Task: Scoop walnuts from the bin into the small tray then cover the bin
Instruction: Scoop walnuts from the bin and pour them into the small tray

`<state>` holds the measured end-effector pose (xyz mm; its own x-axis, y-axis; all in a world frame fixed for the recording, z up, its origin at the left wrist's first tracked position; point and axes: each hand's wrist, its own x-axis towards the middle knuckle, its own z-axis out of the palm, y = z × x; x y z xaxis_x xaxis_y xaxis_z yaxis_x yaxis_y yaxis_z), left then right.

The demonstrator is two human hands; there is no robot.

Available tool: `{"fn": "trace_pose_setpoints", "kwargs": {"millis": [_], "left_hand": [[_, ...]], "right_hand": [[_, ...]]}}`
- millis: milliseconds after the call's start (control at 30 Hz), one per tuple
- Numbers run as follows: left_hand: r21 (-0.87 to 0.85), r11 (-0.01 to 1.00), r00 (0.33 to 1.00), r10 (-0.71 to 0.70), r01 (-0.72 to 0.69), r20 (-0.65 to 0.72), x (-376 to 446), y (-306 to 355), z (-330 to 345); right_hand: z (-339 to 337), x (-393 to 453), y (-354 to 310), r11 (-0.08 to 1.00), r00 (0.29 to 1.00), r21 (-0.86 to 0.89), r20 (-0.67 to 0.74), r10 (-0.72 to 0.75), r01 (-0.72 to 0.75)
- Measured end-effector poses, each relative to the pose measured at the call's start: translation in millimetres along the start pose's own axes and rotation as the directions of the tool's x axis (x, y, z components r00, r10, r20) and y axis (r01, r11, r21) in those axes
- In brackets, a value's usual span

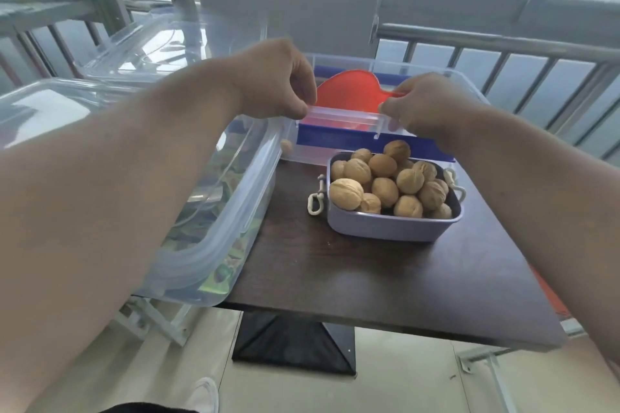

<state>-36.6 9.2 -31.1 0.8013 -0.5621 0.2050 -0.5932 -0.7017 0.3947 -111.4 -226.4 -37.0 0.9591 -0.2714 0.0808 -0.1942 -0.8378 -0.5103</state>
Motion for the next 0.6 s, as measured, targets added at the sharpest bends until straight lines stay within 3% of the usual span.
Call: {"fn": "trace_pose_setpoints", "kwargs": {"millis": [67,200,300,467,600], "left_hand": [[-0.016,1.0,1.0,-0.016,0.016,-0.012,-0.1,-1.4,-0.6],[-0.045,0.998,0.999,-0.038,0.037,-0.014,0.6,-6.0,-3.8],[-0.048,0.998,0.999,-0.036,0.036,-0.008,0.5,-7.2,-6.1],[-0.056,0.997,0.999,-0.051,0.051,-0.013,2.3,-7.4,-5.4],[-0.066,0.996,0.998,-0.057,0.055,-0.024,4.3,-10.4,-3.9]], "right_hand": [[-0.8,5.6,-6.4,1.0,0.999,-0.03,0.046,0.002,0.0],[0.7,22.2,-18.3,0.997,0.994,0.07,0.097,-0.05,0.043],[-0.5,37.6,-24.1,0.998,0.984,-0.009,0.166,-0.065,0.067],[-12.4,71.5,-26.0,0.953,0.909,0.239,0.41,0.077,-0.188],[-8.2,85.1,-27.1,0.885,0.875,0.365,0.476,0.089,-0.288]]}}
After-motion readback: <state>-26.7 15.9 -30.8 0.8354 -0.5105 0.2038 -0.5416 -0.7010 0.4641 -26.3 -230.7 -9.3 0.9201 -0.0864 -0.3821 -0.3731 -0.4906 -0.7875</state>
